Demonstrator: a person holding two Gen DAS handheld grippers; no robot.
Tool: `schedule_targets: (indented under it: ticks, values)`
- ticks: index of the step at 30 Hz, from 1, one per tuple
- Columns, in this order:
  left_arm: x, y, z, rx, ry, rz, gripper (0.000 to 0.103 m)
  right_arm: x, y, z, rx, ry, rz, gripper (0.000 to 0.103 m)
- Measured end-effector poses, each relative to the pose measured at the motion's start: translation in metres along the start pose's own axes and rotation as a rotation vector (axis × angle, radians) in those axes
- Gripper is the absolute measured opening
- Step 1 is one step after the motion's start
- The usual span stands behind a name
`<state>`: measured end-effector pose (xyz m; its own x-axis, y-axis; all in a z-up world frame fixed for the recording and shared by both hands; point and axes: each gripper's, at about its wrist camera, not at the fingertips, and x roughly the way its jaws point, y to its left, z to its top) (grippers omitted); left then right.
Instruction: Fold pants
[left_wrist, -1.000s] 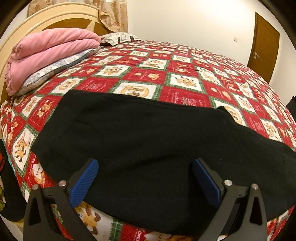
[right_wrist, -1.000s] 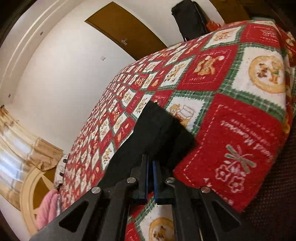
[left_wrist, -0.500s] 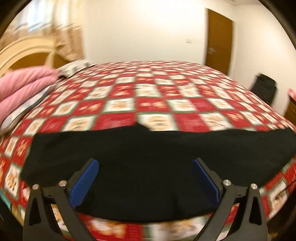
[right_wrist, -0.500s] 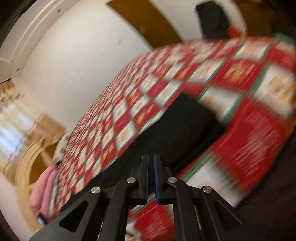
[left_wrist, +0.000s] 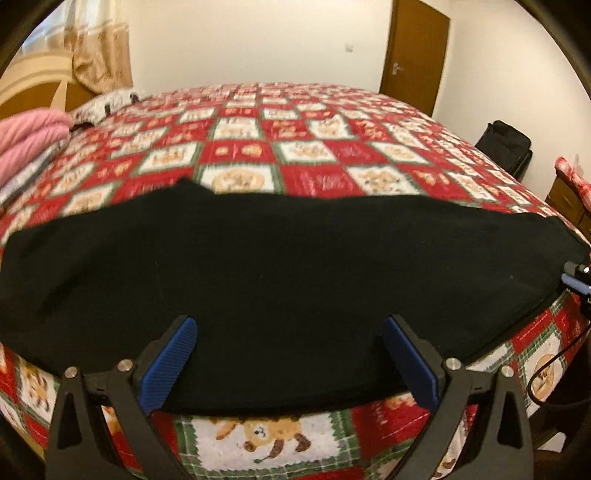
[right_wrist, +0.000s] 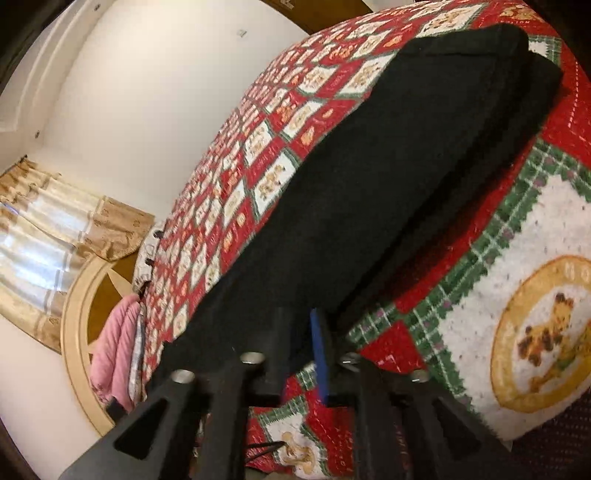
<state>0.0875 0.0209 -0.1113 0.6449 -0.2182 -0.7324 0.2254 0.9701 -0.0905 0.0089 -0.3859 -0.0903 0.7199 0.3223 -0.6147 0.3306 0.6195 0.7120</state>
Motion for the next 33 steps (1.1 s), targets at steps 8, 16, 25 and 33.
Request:
schedule_targets:
  ticks: [8, 16, 25, 33]
  values:
    - [-0.003, 0.000, -0.003, 0.006, -0.006, 0.005, 0.103, -0.034, -0.009, 0.015, 0.032, -0.112, -0.014, 0.035]
    - [-0.004, 0.005, -0.001, -0.020, -0.004, 0.003, 0.103, -0.056, -0.011, 0.012, 0.072, -0.215, -0.082, 0.035]
    - [-0.002, 0.002, -0.003, 0.015, -0.001, 0.029, 0.103, -0.042, -0.002, 0.021, -0.012, -0.220, -0.085, 0.035]
    - [-0.002, 0.004, -0.003, 0.005, -0.003, 0.024, 0.103, -0.012, 0.008, 0.008, -0.070, -0.140, -0.081, 0.035]
